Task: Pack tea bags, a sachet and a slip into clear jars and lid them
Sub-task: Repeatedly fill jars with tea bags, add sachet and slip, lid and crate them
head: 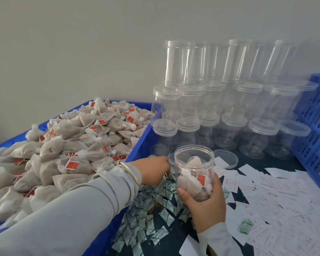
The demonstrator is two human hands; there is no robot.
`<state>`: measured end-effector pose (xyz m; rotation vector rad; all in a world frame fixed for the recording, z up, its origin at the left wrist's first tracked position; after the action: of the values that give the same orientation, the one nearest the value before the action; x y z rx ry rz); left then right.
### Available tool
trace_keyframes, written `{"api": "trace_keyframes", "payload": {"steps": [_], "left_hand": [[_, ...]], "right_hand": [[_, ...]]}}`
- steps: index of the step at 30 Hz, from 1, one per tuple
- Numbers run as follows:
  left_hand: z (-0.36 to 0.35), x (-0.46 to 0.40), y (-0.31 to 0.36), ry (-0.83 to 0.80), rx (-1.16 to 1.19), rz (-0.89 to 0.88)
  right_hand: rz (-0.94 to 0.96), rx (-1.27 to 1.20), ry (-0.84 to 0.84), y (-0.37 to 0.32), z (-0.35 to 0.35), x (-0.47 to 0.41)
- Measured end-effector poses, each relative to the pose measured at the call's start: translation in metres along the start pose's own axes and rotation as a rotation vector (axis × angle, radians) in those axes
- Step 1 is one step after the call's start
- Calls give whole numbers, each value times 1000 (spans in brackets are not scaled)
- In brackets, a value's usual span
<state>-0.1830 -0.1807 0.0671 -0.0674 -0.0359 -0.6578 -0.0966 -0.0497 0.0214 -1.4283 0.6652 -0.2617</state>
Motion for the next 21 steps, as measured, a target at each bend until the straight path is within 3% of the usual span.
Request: {"api": "trace_keyframes", "payload": {"steps": [6, 13, 15, 19, 21], "left_hand": [[19, 1, -6, 195, -46, 46], [15, 7, -21, 105, -103, 261], [8, 7, -20, 49, -119, 267], [-21, 12, -5, -289, -115, 122], [-20, 13, 1, -319, -100, 75]], "right_hand": [[-13, -1, 6, 1, 0, -1], [-33, -30, 18, 4, 0, -4], [-42, -31, 25, 5, 0, -4], [-38, 9, 33, 7, 1, -3], [-41, 23, 32, 8, 2, -3]]}}
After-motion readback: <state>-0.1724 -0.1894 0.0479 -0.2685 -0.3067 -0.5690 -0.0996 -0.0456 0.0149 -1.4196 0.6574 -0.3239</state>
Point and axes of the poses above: each hand's wrist, its own x-axis away from the middle knuckle, its own z-axis out of the back of the hand, y = z × x, the point moved 7 cm from there along -x, towards the middle knuckle, and after that the axes turned 11 degrees about y, right-handed, at the moved point
